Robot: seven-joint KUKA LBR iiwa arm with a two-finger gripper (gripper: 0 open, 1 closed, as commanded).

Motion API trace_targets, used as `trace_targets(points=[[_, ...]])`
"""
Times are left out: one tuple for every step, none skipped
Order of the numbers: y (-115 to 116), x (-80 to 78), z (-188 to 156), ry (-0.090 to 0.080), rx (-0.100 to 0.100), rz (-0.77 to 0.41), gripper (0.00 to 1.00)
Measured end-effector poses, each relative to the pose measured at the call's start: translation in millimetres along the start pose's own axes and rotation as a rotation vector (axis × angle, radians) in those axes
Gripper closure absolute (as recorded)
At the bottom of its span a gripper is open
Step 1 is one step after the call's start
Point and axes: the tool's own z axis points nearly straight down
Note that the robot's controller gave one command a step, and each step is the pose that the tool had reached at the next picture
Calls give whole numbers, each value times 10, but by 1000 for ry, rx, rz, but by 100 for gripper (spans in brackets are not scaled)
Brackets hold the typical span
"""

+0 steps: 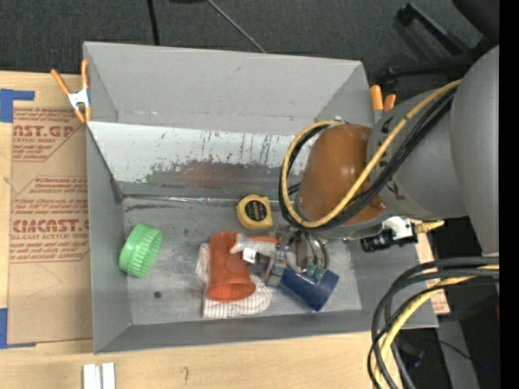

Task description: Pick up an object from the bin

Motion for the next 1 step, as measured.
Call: trace_targets(points=[[1, -9, -206, -3, -1, 0, 100]])
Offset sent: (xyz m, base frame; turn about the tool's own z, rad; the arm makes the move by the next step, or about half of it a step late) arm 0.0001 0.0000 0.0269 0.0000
